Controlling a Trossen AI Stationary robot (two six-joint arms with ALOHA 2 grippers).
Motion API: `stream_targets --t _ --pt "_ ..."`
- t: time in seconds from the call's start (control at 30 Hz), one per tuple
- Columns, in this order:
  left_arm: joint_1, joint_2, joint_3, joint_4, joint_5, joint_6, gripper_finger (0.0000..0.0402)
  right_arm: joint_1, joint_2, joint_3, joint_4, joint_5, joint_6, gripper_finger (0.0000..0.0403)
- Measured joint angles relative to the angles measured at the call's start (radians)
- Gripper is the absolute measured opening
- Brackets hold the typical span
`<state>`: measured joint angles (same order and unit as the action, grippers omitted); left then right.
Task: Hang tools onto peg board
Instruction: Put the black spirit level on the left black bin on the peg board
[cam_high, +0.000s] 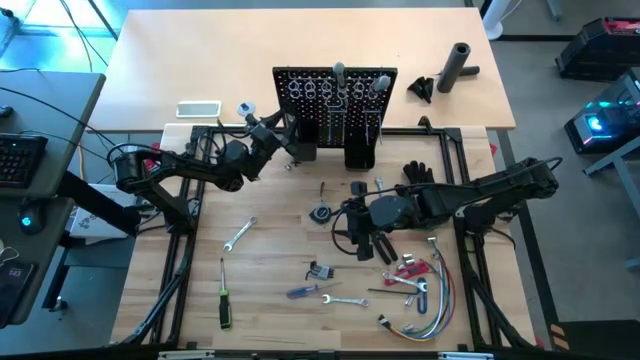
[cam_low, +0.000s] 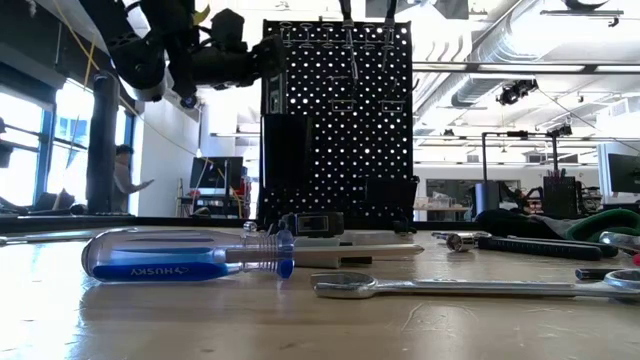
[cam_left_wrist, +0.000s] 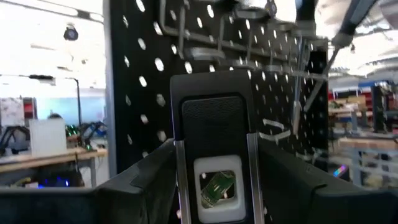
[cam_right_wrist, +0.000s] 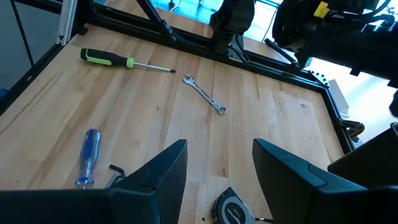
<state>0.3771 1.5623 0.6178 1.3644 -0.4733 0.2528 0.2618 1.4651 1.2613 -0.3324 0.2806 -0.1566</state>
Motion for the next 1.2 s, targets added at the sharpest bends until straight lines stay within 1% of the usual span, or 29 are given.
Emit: stream_targets --t 0.47,0.73,0.87,1.13,1.2 --pt "0.000 0.000 0.000 -0.123 0.000 -0.094 0.0195 0.000 0.000 0.000 0.000 0.001 0.000 0.0181" --pt "0.000 0.000 0.000 -0.173 -0.001 -0.104 0.0198 0.000 0.000 0.000 0.000 0.008 -0.001 0.0181" --pt "-0.001 -0.002 0.001 -0.200 0.000 -0.121 0.0210 0.000 0.000 0.000 0.000 0.009 -0.001 0.0181" --pt "-0.022 -0.002 0.001 -0.254 0.000 -0.138 0.0249 0.000 0.000 0.000 -0.006 0.010 -0.001 0.0181" --pt "-0.032 -0.002 0.001 -0.255 0.000 -0.136 0.0259 0.000 0.000 0.000 -0.019 0.026 0.000 0.0181"
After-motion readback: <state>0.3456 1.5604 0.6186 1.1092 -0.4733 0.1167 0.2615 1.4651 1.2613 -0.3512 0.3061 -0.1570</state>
